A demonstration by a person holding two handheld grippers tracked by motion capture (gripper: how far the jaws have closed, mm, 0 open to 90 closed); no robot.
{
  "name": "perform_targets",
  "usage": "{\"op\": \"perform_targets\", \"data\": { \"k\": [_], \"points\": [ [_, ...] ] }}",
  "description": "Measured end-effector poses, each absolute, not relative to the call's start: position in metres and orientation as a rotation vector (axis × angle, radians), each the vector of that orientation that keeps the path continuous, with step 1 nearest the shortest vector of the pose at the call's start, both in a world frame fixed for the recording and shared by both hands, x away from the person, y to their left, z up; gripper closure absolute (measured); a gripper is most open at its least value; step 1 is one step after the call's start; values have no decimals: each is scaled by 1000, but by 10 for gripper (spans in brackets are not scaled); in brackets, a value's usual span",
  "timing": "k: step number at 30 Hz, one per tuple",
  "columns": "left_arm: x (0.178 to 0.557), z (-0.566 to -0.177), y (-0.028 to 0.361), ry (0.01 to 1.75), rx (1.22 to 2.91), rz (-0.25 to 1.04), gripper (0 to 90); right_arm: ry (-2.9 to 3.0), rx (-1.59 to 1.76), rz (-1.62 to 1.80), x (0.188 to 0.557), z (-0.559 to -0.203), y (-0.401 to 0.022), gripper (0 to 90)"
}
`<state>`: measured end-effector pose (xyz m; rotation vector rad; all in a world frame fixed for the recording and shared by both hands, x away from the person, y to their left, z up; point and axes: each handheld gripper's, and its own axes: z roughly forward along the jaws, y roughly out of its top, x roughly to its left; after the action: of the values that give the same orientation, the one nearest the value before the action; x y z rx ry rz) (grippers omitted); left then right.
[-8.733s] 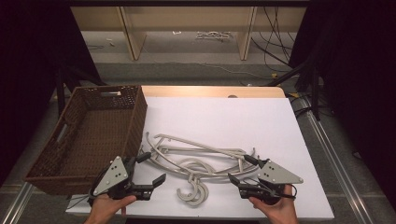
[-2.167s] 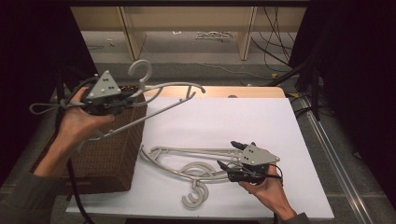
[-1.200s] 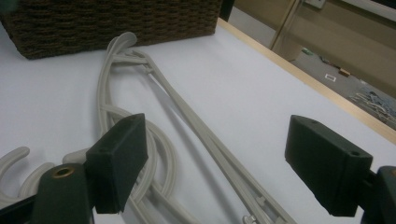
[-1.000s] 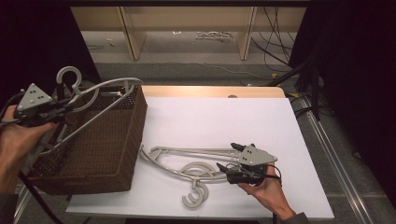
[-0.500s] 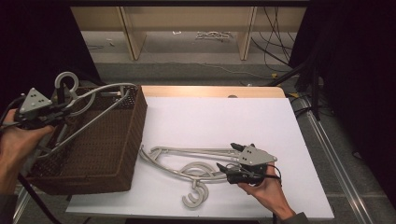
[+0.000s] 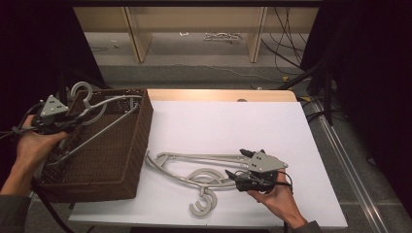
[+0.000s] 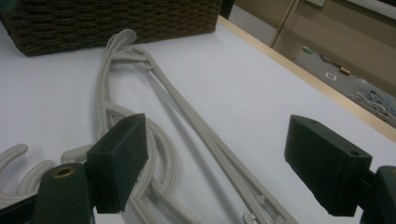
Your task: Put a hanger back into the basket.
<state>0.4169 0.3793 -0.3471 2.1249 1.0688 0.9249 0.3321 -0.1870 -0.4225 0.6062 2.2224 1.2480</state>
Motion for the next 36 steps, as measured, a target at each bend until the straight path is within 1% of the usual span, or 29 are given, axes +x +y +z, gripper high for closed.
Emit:
{"op": "perform_targets", "data": {
  "k": [9, 11, 18, 21, 26, 36],
  "points": [
    [419, -373, 393, 1106, 2188, 882, 801, 2220, 603, 1245, 332, -424, -185, 226],
    [420, -383, 397, 1143, 2172, 855, 802, 2223, 601, 1244, 332, -424, -185, 226],
    [422, -395, 399, 1184, 2198, 824, 805, 2234, 606, 1235, 332, -424, -186, 226],
    [421, -402, 397, 1170, 2236, 807, 806, 2228, 603, 1236, 332, -425, -185, 226],
    [424, -406, 397, 1184, 2271, 799, 809, 2237, 605, 1231, 332, -425, -186, 226],
    [430, -416, 399, 1268, 2288, 798, 799, 2235, 602, 1229, 332, -426, -185, 227]
  ]
}}
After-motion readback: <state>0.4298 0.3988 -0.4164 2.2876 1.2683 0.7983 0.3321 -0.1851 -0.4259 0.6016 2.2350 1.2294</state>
